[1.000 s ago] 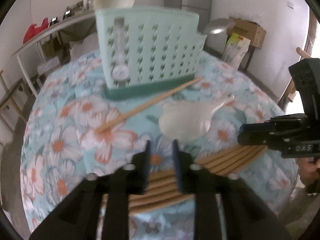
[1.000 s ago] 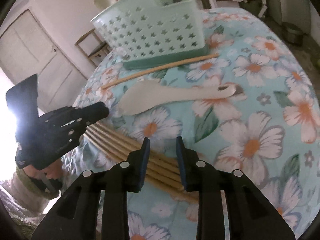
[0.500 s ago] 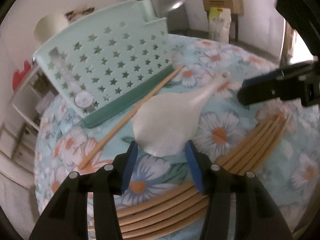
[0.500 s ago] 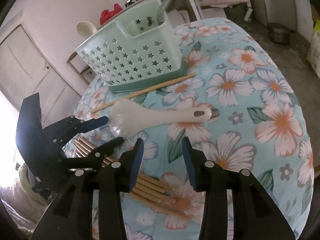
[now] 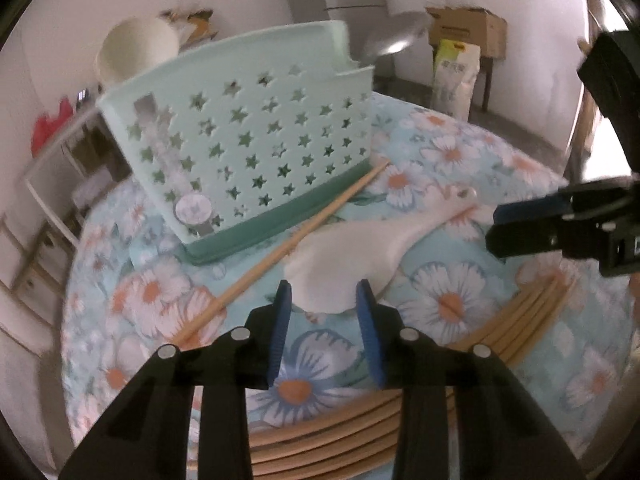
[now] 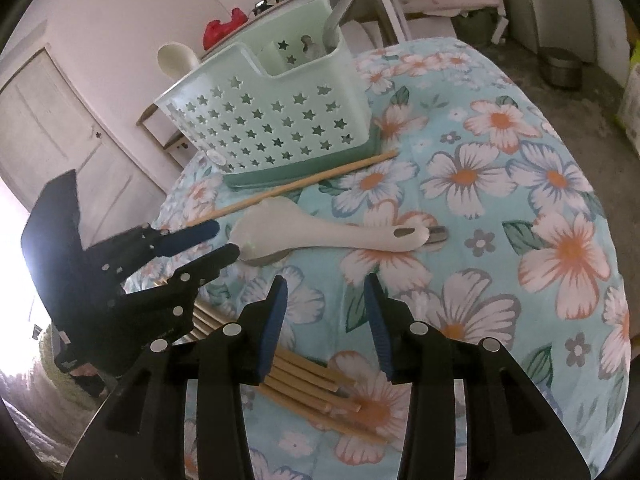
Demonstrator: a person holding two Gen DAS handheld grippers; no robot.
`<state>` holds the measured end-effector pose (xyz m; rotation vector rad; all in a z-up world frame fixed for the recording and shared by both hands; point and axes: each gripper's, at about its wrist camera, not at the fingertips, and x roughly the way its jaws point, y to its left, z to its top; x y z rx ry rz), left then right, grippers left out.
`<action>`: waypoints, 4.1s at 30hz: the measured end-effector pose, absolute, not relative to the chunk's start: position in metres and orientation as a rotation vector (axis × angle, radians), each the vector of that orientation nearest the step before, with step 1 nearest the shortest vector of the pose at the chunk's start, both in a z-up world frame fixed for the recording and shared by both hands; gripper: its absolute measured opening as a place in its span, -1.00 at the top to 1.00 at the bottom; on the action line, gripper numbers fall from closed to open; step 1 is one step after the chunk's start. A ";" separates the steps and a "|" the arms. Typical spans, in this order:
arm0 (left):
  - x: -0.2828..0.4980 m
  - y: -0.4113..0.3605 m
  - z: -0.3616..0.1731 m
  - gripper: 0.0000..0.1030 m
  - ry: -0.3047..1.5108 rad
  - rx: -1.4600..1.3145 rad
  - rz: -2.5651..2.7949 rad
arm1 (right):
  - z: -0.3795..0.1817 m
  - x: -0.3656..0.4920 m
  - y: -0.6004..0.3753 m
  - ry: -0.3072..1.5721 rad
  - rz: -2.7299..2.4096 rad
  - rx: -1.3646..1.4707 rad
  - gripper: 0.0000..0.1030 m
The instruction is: Organize utensils
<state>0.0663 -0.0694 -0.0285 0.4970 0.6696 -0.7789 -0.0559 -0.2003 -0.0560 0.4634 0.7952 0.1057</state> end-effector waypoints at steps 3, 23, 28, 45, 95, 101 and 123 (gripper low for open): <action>0.074 -0.063 -0.029 0.37 0.724 0.413 -0.781 | -0.049 -0.048 -0.204 0.784 0.134 0.476 0.23; 0.096 -0.031 -0.043 0.44 0.878 0.107 -0.750 | -0.068 0.041 -0.197 0.908 0.450 0.674 0.15; 0.095 -0.027 -0.044 0.46 0.875 0.107 -0.746 | -0.063 0.034 -0.193 0.901 0.508 0.698 0.23; 0.090 0.035 -0.024 0.46 0.886 0.003 -0.669 | -0.043 0.007 -0.109 0.910 0.444 0.201 0.31; 0.118 -0.017 -0.005 0.99 0.973 -0.222 -0.704 | 0.024 -0.049 -0.213 0.355 0.225 0.463 0.91; 0.090 -0.003 0.038 0.99 0.773 -0.097 -0.709 | 0.015 -0.056 -0.216 0.389 0.202 0.487 0.91; 0.069 0.022 0.193 0.99 0.126 0.157 -0.474 | 0.025 -0.061 -0.210 0.403 0.198 0.458 0.91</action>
